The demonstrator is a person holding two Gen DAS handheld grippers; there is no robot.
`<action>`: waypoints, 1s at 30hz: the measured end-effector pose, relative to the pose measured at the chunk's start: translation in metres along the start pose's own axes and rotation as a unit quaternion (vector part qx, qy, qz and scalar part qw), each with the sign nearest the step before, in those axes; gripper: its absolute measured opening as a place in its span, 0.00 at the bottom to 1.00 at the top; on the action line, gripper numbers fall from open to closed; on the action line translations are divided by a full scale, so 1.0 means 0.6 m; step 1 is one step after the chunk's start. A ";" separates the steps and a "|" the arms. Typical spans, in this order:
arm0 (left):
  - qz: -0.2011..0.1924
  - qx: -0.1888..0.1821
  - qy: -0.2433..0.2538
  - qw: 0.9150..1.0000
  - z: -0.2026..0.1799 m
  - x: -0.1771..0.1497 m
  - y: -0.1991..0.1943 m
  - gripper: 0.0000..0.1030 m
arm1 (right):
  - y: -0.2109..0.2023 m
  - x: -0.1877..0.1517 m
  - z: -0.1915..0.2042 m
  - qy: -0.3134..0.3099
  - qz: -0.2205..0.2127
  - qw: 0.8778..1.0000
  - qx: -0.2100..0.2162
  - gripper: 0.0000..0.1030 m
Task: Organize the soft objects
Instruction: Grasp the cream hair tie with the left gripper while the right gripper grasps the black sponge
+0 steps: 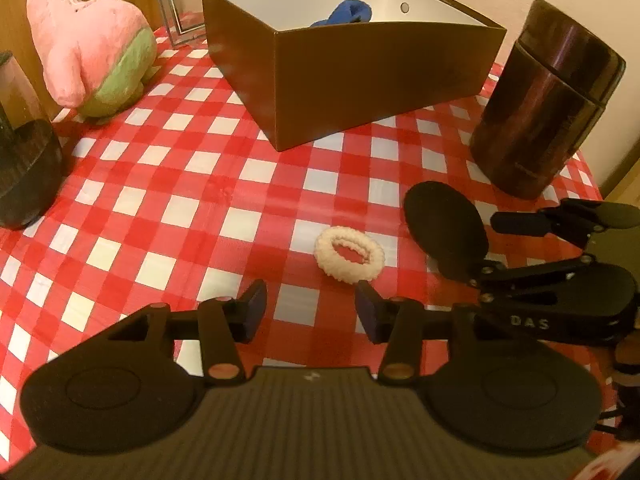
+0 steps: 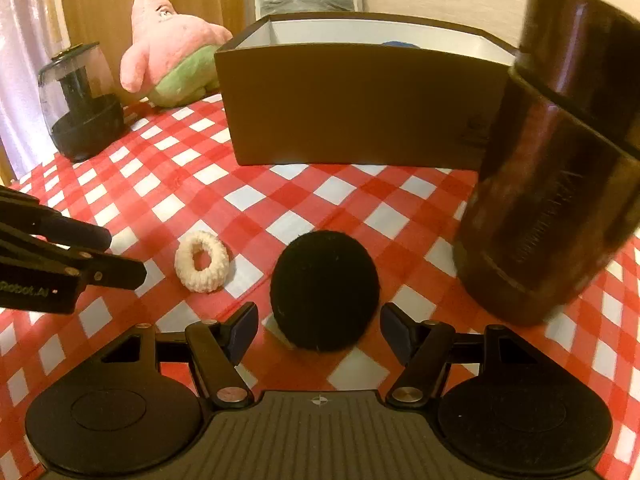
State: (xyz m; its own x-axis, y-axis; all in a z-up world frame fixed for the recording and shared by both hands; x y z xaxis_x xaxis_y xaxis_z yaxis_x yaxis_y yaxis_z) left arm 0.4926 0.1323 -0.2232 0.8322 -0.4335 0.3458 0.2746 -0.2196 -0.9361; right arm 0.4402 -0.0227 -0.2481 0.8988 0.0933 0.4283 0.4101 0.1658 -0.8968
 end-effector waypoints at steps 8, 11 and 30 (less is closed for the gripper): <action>-0.005 -0.010 -0.008 1.000 0.000 0.008 0.007 0.55 | 0.032 0.017 -0.005 -0.013 0.000 1.000 -0.011 0.65; -0.004 -0.012 -0.010 1.000 -0.002 0.009 0.011 0.55 | 0.036 0.017 -0.003 -0.032 -0.003 0.999 -0.016 0.65; -0.012 0.008 -0.001 1.000 -0.048 0.033 0.069 0.55 | 0.003 -0.006 -0.050 0.011 -0.008 1.000 -0.003 0.61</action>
State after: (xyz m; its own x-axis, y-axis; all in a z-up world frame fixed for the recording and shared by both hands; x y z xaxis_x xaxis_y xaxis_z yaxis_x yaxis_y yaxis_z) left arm 0.5066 0.0897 -0.2533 0.8267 -0.4256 0.3681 0.3022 -0.2160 -0.9285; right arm 0.4420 -0.0523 -0.2545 0.8954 0.0683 0.4399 0.4253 0.1610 -0.8906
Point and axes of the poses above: each gripper's, at about its wrist camera, not at the fingertips, and y roughly the way its jaws point, z to its left, x to its top, the point moved 7 cm from there along y, roughly the way its jaws point, and after that the axes turned 13 degrees about z, right-handed, at the moved point
